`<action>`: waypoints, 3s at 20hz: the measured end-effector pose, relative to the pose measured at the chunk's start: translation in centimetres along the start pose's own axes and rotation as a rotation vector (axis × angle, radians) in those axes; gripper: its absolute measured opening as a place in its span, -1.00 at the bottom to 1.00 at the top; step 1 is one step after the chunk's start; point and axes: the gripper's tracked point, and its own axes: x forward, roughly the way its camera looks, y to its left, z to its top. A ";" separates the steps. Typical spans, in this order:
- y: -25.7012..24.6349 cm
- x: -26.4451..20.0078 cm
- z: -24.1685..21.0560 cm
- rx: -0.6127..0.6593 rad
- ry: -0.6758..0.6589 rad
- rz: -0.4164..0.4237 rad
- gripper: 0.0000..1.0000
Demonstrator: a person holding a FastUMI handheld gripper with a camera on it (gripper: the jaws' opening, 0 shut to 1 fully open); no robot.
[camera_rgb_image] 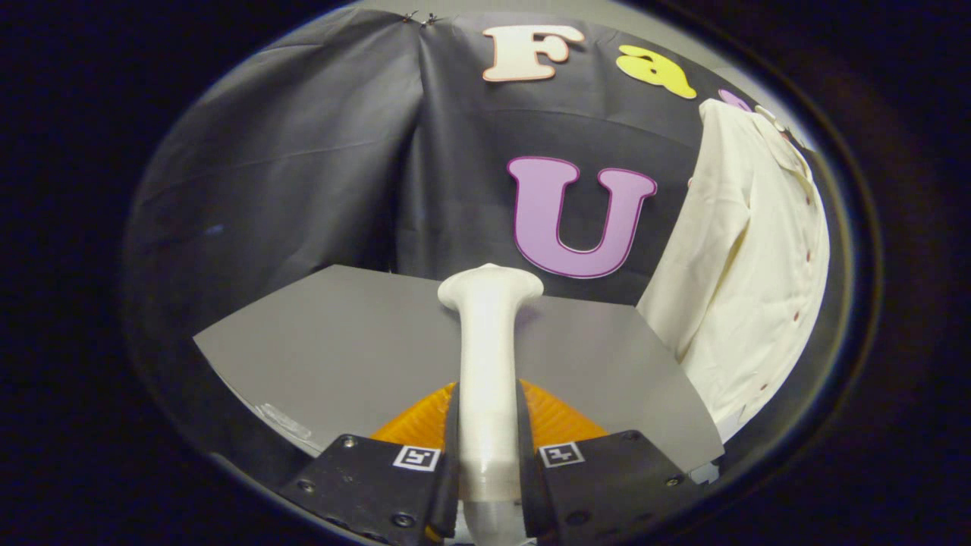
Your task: Iron the clothes twice with a garment steamer, once on the left side and once on the right side.
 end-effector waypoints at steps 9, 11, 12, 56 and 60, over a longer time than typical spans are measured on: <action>-4.1 -4.7 0.6 0.082 -0.214 0.029 -0.34; -6.0 -6.2 0.9 0.086 -0.268 0.015 -0.34; -7.1 -6.8 0.9 0.089 -0.278 0.007 -0.34; -32.2 -9.6 -10.6 0.402 -0.526 -0.178 -0.35; -31.8 -9.2 -14.5 0.434 -0.487 -0.178 -0.35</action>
